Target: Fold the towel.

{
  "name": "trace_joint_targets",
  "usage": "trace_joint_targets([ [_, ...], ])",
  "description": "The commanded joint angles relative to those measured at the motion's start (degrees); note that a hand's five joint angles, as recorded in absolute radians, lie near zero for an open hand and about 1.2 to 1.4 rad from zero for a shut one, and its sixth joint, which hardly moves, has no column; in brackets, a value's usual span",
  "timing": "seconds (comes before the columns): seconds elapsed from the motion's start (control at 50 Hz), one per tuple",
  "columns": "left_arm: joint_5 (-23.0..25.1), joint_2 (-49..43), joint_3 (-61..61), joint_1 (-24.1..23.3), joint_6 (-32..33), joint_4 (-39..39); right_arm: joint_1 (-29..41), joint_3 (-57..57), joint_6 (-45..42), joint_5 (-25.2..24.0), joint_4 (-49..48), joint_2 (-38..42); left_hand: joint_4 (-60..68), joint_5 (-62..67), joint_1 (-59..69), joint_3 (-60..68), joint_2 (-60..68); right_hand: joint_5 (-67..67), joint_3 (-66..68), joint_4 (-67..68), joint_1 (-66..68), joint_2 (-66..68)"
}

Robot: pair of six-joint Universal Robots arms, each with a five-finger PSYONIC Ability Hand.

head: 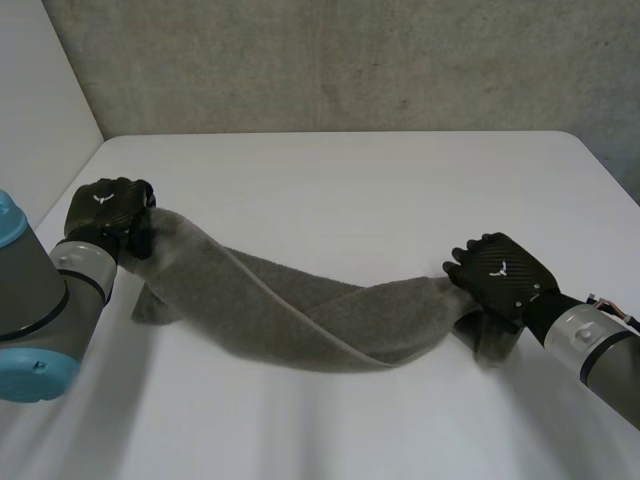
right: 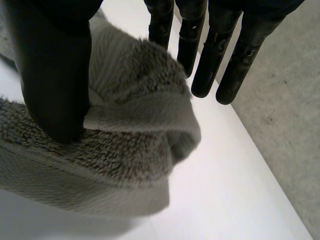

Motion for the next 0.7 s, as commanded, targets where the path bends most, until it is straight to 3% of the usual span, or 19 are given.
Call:
trace_joint_targets([
  [0.02, -0.03, -0.01, 0.0, 0.03, -0.03, 0.08, 2.23, -1.44, 0.24, 0.03, -1.09, -0.01, -7.04, -15.58, -1.15, -8.44, -6.36, -0.35, -0.35, -0.26, -0.54, 0.15],
  [0.26, 0.05, -0.01, 0.09, 0.03, -0.03, 0.26, 4.16, -5.47, 0.42, 4.24, -3.46, 2.79, -7.04, -15.58, -1.15, -8.44, -6.36, 0.15, 0.16, 0.24, -0.04, 0.65],
  [0.44, 0.05, -0.01, 0.09, 0.03, -0.03, 0.26, 4.51, -6.53, 0.24, 4.51, -3.29, 5.0, -7.04, -15.58, -1.15, -8.44, -6.36, 1.33, 1.33, 1.42, 1.14, 1.83],
  [0.46, 0.05, -0.1, 0.09, 0.03, -0.03, 0.26, 4.43, -6.62, 0.33, 4.51, -3.11, 5.52, -7.04, -15.58, -1.15, -8.44, -6.36, 5.82, 5.83, 5.92, 5.63, 6.33],
  [0.48, 0.05, -0.1, 0.0, 0.03, -0.03, 0.26, 4.43, -6.62, 0.33, 4.6, -3.2, 5.96, -7.04, -15.58, -1.15, -8.44, -6.36, 18.53, 18.53, 18.62, 18.34, 19.03],
  [0.54, 0.05, -0.19, 0.09, 0.03, -0.03, 0.26, 4.43, -6.71, 0.33, 4.6, -3.2, 6.05, -7.04, -15.58, -1.15, -8.44, -6.36, 30.09, 30.1, 30.18, 29.9, 30.59],
  [0.58, -0.03, -0.19, 0.09, 0.03, -0.03, 0.26, 4.25, -6.97, 0.5, 4.77, -3.11, 5.96, -7.04, -15.58, -1.15, -8.44, -6.36, 47.95, 47.96, 48.05, 47.76, 48.45],
  [0.7, -0.21, 1.04, 0.27, -0.32, 0.06, 0.17, 4.34, -8.28, 2.95, 6.7, -0.75, -0.25, -7.04, -15.58, -1.15, -8.44, -6.36, 48.03, 48.04, 48.12, 47.84, 48.53],
])
